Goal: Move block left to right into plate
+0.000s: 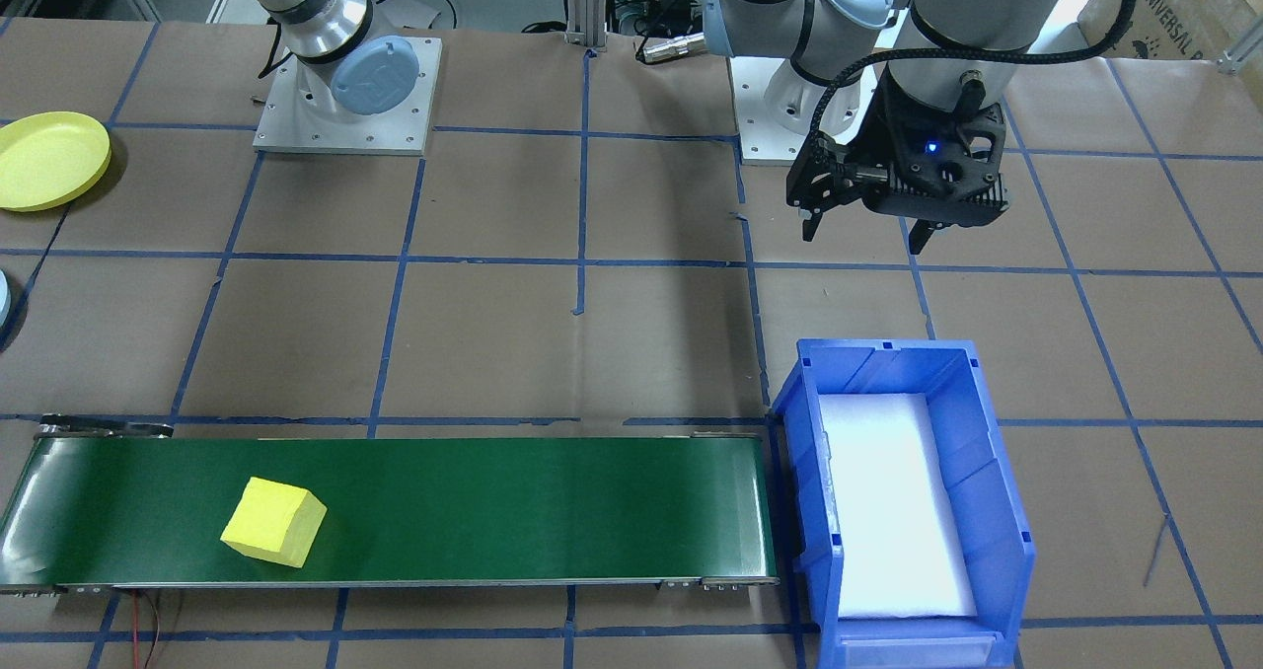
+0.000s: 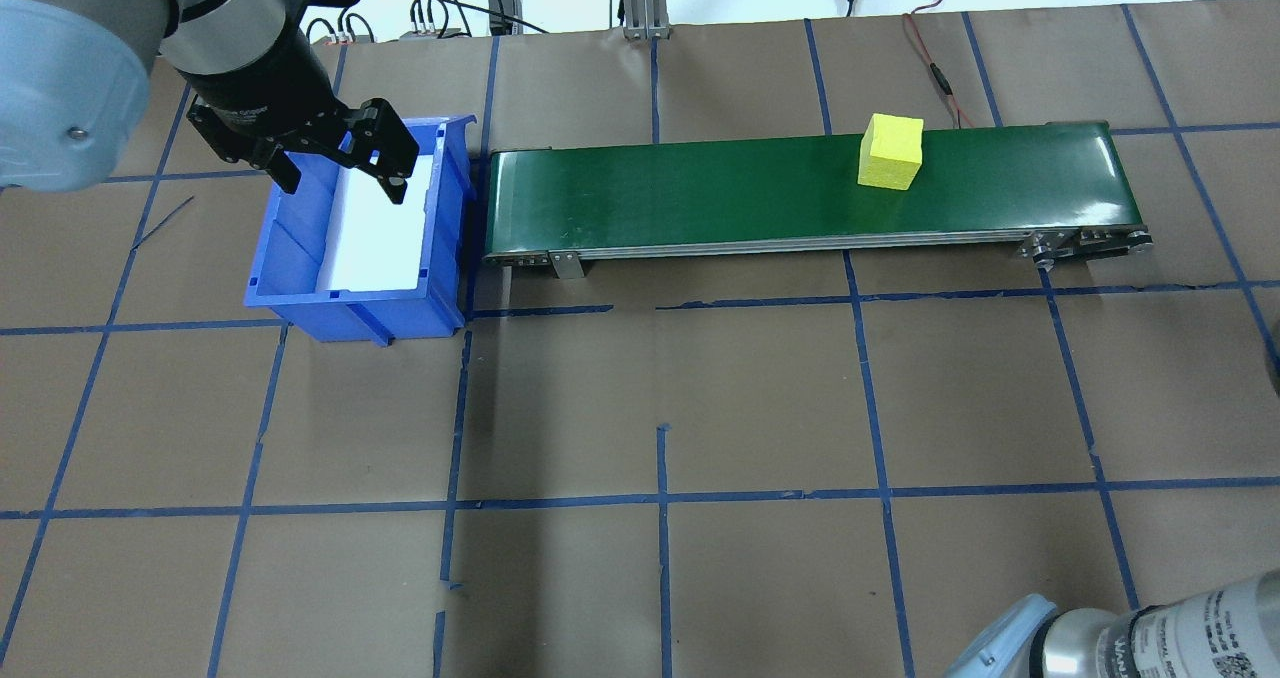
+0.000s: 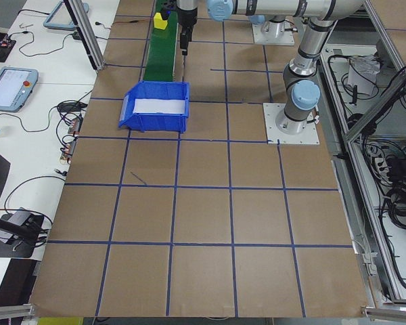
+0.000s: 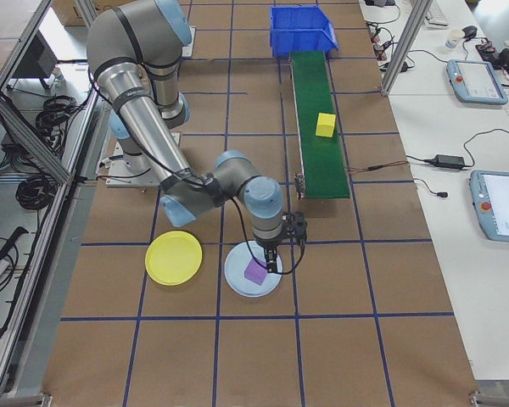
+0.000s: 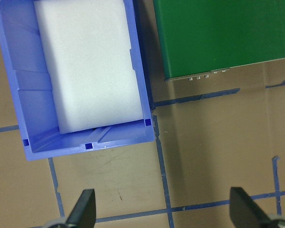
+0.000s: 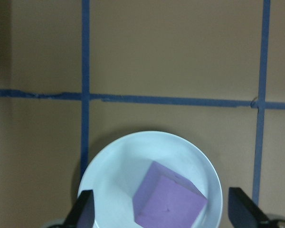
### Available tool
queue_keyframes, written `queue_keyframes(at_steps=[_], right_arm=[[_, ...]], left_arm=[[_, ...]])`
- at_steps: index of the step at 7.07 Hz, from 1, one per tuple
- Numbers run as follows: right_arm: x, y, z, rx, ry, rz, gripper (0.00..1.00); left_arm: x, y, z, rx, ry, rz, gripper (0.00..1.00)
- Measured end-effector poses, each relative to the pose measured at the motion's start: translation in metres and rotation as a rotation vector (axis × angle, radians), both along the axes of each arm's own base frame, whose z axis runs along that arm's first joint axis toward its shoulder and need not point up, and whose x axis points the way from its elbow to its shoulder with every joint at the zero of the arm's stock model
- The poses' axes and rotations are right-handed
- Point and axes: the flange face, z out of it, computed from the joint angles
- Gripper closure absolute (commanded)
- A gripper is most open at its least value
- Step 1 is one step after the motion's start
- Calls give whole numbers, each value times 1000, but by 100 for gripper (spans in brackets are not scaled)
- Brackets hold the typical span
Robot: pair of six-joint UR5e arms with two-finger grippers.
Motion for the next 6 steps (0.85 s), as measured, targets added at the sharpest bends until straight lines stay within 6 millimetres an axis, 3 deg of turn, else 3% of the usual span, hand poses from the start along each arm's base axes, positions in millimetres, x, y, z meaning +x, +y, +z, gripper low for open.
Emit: queue_keyframes(at_steps=[2,3,6], right_arm=[[96,-74,10,-10,-71,23,0],[138,-97,10,-20,-108,11,0],[226,-132,15,-56,-231,-117,0]], left_arm=[[1,2,2,-3,-5,3,0],[-2,4,3,-4,-2,2,0],[-4,9,8,-14,-5,-7,0]])
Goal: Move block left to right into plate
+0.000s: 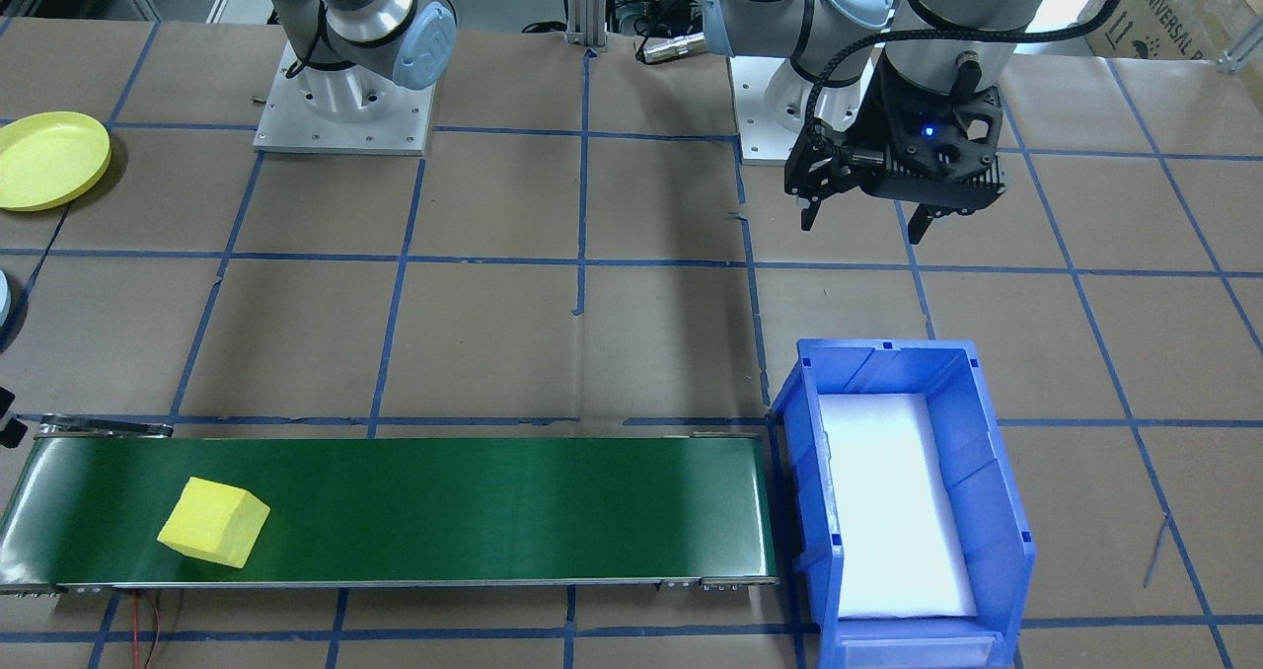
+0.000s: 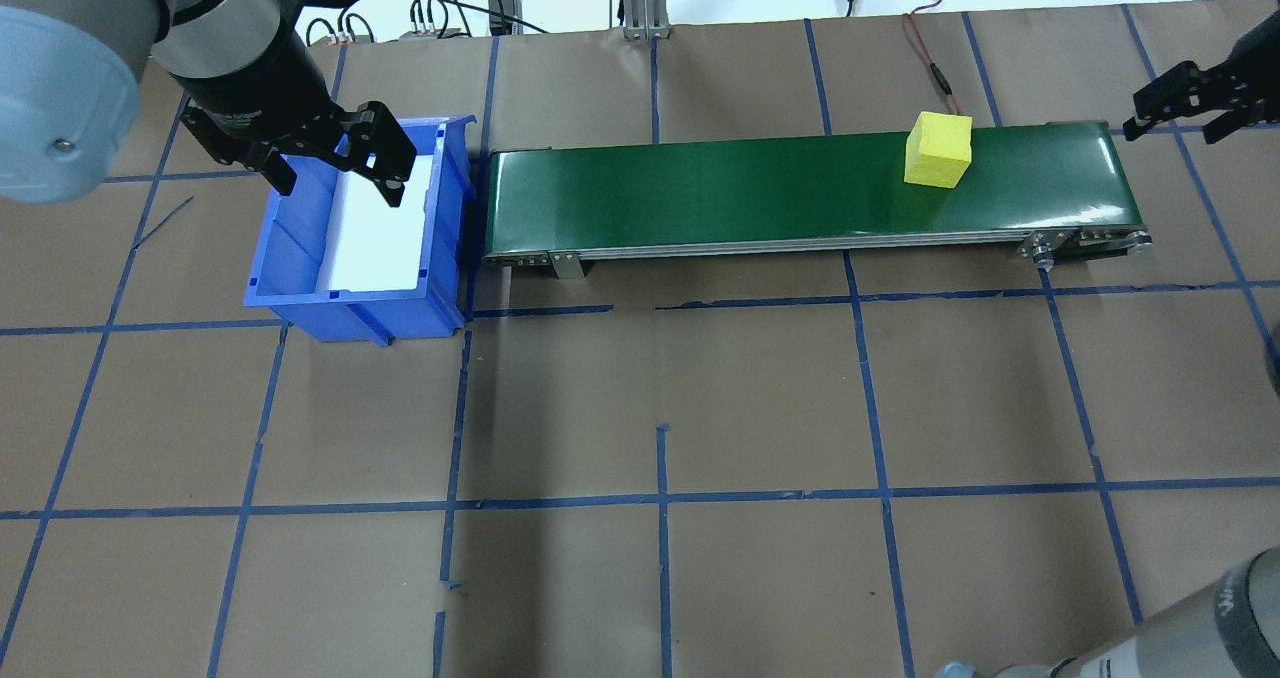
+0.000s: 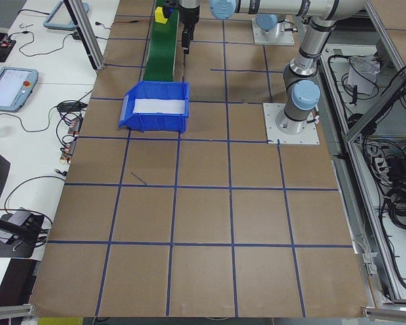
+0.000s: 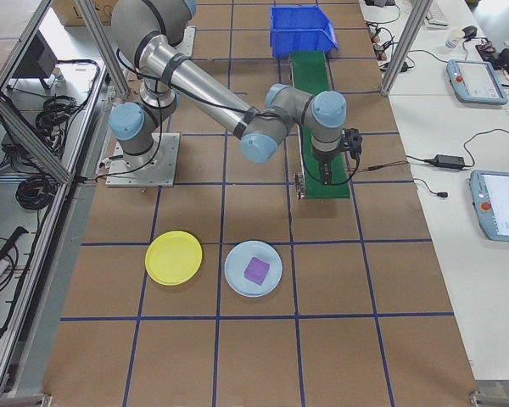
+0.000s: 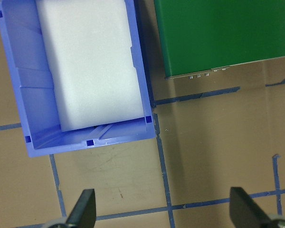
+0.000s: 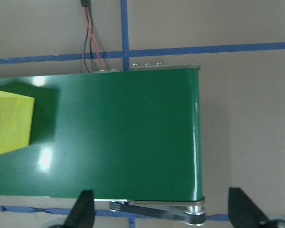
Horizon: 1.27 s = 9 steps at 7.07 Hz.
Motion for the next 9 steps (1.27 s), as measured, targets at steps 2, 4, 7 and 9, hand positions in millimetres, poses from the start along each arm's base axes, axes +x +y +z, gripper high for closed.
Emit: queue_keyframes(at_steps=[2,4,7,9], right_arm=[[19,-15,-8,-19,-119,-130,0],[30,-26,-19,-23,-148,-192,0],[48,-39,-35,-25,-156,-209,0],[55,-45,-47,-24,-157,-204,0]], left_arm=[[0,0,1,-1,0,-1,0],[0,-1,-5,11,4,3,0],[2,-3,-18,35,3,4,0],[3,-2,-21,42,2,8,0]])
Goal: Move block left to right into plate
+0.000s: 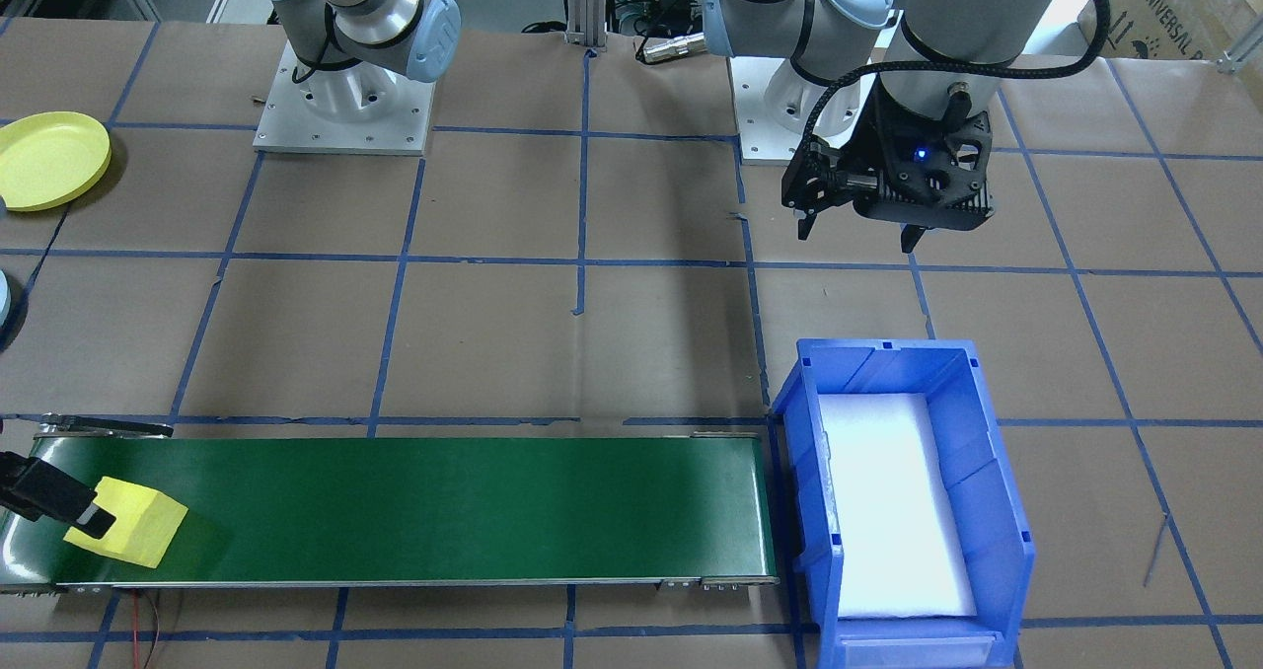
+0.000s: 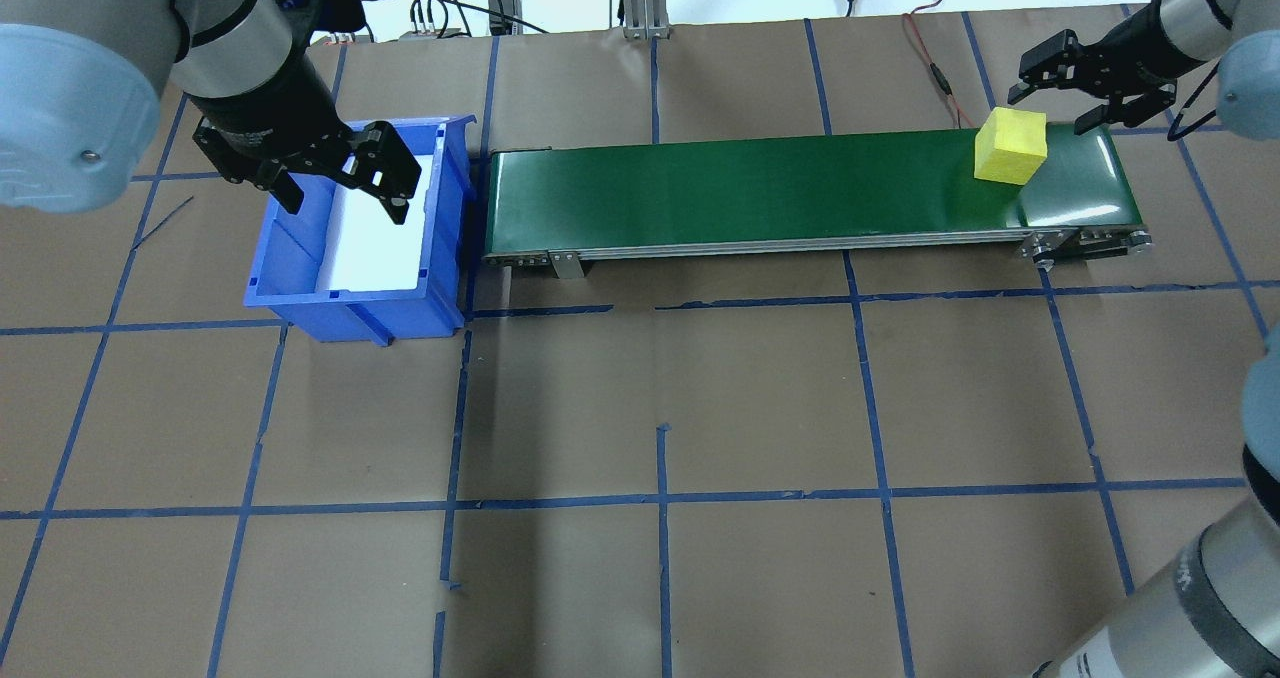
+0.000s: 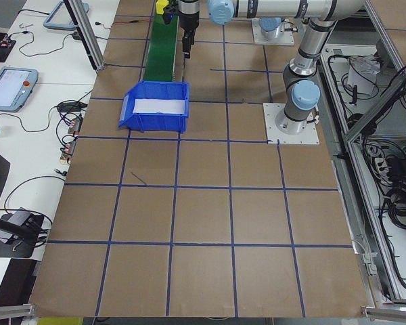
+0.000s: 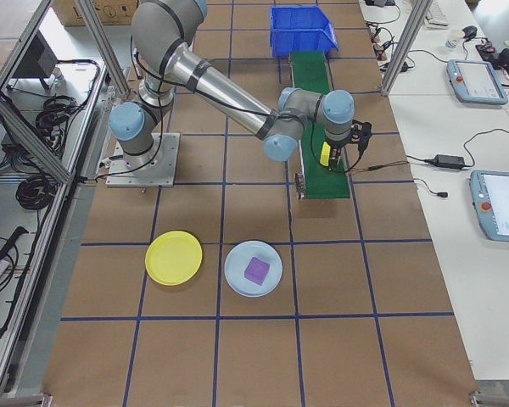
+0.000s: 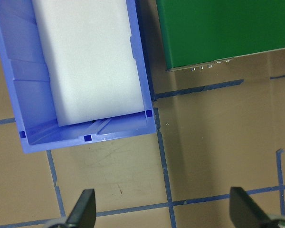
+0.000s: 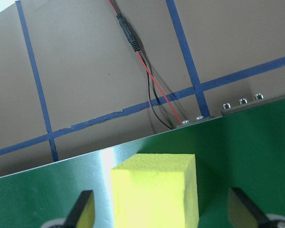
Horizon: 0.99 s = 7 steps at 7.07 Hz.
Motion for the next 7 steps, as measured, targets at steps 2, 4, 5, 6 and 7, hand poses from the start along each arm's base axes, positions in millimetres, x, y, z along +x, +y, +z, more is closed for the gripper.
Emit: queue_keyframes(at_steps=[2,4,5,6,7], right_arm=[[-2,-7,-20,3,11,5,26],[-10,-11,-38,6,80,27,74],[-15,-9,-38,12,141,58,76],[-22,-4,-32,19,226,125,76],[-29,6,-17,19,307,200,76]], left_arm=[[3,0,-1,3,-1,2,0],[3,2,2,-4,0,4,0],[3,2,2,-4,2,6,0],[2,2,3,-6,2,7,0],[1,2,3,-8,3,8,0]])
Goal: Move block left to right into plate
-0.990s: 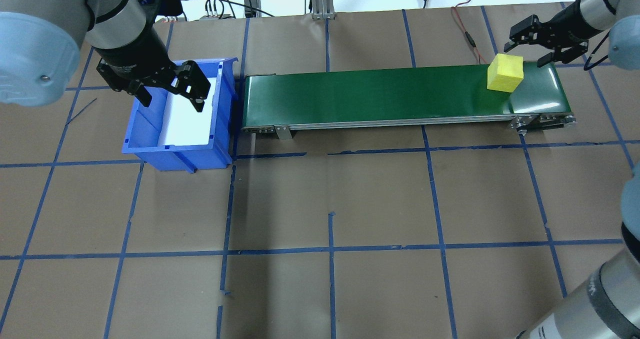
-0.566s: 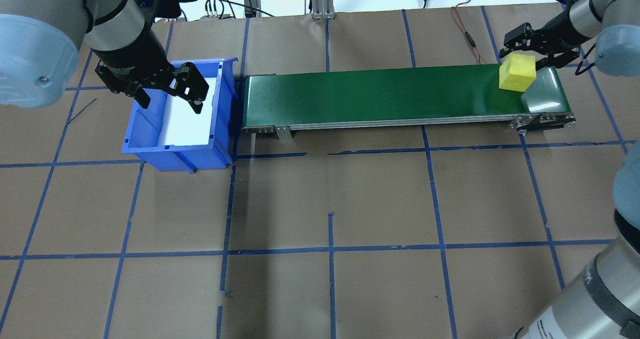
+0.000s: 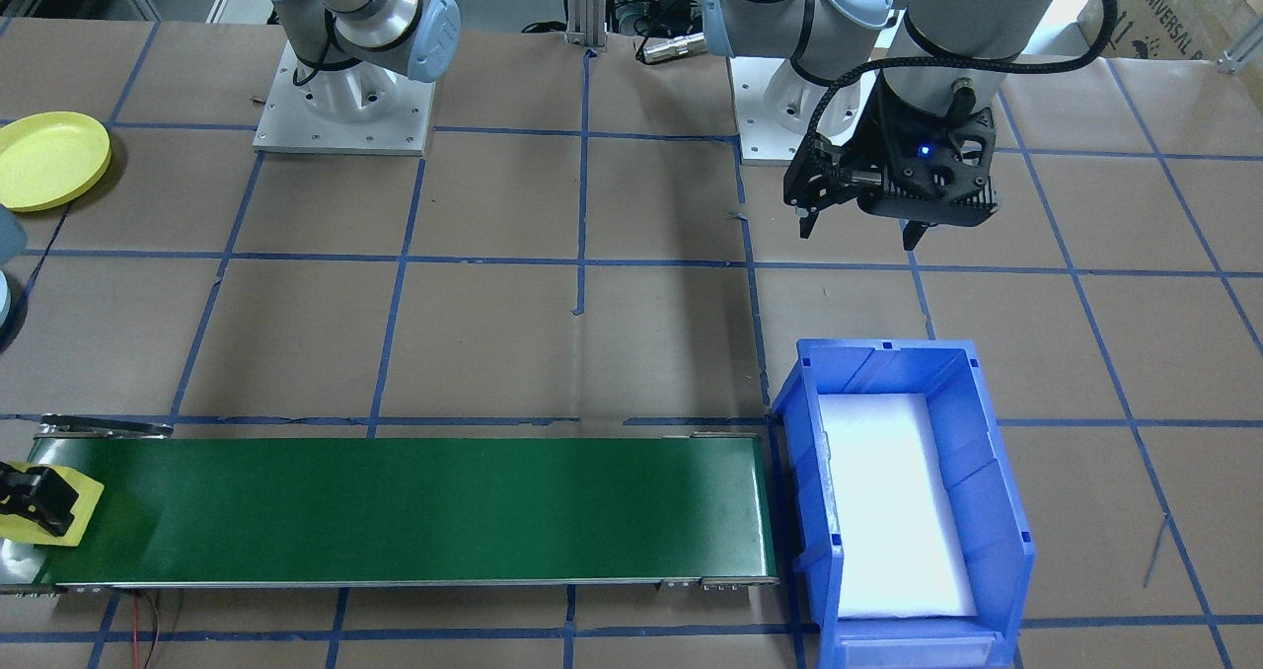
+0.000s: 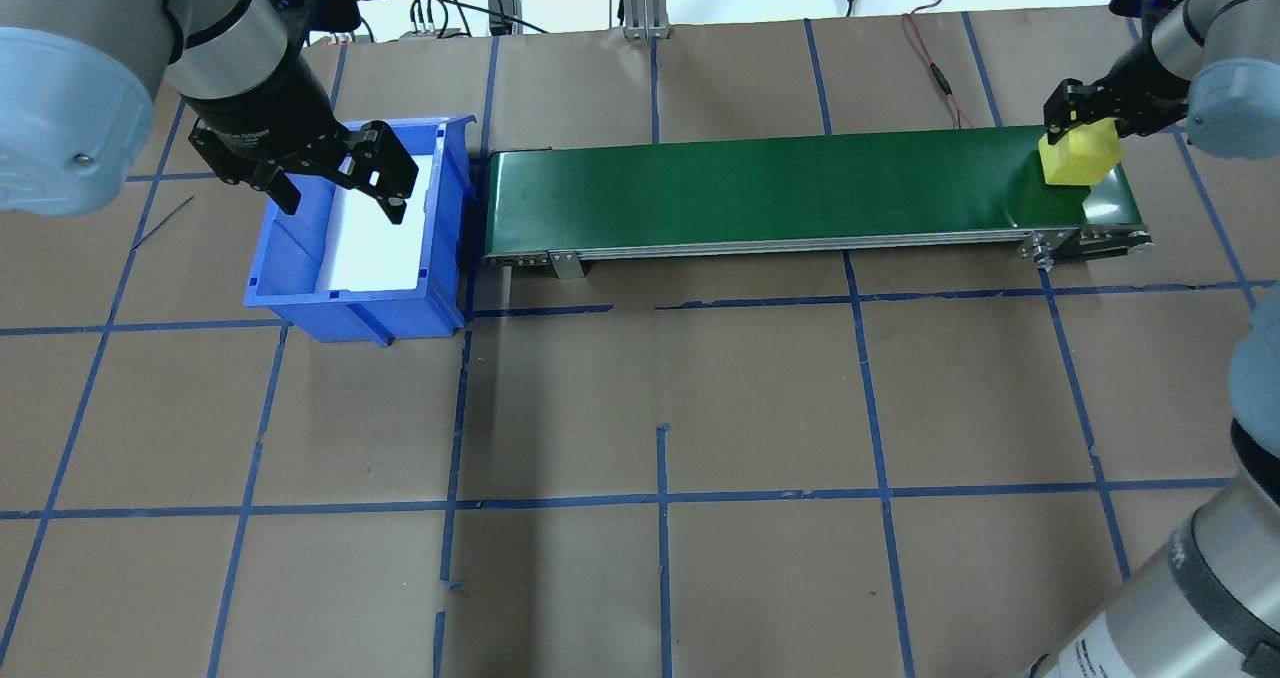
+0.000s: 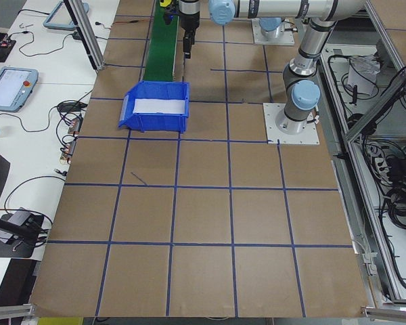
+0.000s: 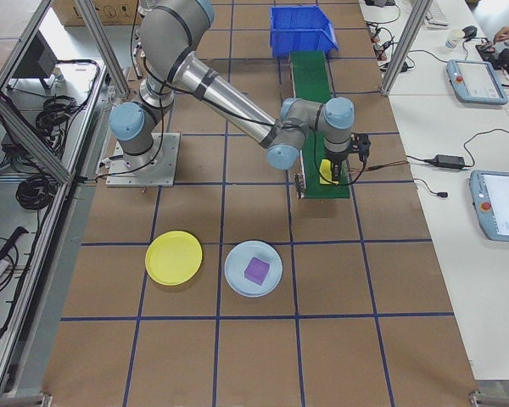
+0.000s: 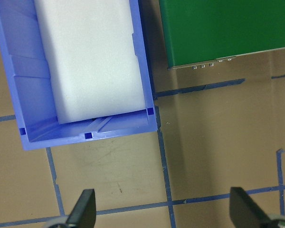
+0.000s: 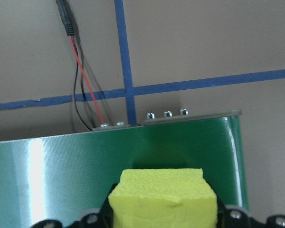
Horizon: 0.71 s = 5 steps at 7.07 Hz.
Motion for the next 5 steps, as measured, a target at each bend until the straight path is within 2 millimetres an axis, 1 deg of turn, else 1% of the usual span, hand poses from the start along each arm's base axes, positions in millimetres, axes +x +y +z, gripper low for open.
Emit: queue_keyframes(at_steps=[1,2,3,4,5], right_arm=[[-12,18,21,0,59,68,76],[-35,51,39,11,102,114,75],[-69,94,45,36,116,118,75],[-105,145,42,66,117,120,75],[-135,201,32,99,107,130,76]], left_arm=[[0,0,-1,2,0,0,0],[0,-1,-2,4,1,0,0],[0,-1,-2,5,1,0,0],[0,-1,-3,6,2,0,0],[-1,-1,-3,7,2,0,0]])
